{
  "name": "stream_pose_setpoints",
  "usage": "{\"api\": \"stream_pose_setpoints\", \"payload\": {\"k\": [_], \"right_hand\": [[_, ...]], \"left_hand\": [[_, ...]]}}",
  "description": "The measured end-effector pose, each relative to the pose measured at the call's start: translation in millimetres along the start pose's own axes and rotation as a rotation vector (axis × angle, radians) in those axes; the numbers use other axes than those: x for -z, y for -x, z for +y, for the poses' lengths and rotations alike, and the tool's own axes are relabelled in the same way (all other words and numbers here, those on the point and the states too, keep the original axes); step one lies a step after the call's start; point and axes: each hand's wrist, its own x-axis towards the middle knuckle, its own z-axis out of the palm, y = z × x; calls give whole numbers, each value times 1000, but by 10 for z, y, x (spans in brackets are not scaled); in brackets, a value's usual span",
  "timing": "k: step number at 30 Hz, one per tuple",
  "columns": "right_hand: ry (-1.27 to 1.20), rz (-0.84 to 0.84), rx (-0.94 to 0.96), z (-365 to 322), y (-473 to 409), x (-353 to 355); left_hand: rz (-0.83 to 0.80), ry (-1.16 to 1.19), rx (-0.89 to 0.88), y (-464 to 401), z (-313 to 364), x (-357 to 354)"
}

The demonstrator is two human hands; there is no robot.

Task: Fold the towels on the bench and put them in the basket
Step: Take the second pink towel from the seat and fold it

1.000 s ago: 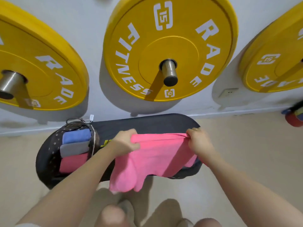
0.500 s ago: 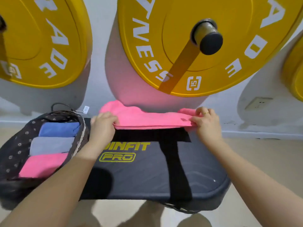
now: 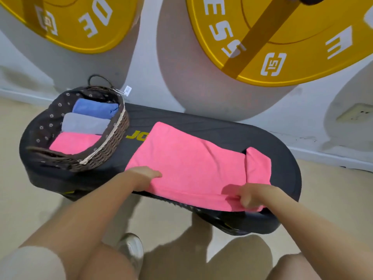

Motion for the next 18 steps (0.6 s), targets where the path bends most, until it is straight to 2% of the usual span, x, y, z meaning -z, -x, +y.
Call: {"api": "stream_pose_setpoints", "payload": {"k": [2, 3, 4, 7, 9, 11, 13, 15, 18], "right_hand": [[-124, -109, -52, -179, 47, 111], [-188, -104, -48, -277, 42, 170], [-216, -30, -7, -386, 33, 244], [-150, 446, 91, -760, -130, 478], [-188, 619, 118, -992, -378, 620], [-230, 667, 145, -1220, -610, 777], [-288, 689, 183, -1429, -814, 927], [-348, 712, 200, -1583, -1022, 1080], [-370, 724, 185, -1729, -1282, 1289]], "left_hand": [[-31, 176, -14, 71, -47, -29], [0, 281, -24, 96, -86, -38], [76, 356, -21, 122, -135, -38], [398, 459, 103, 75, -363, -113], [471, 535, 234, -5, -540, -257], [488, 610, 352, -63, -661, -393], [505, 584, 429, -112, -729, -467], [522, 458, 459, -183, -766, -482], [507, 494, 463, -320, -760, -435]]}}
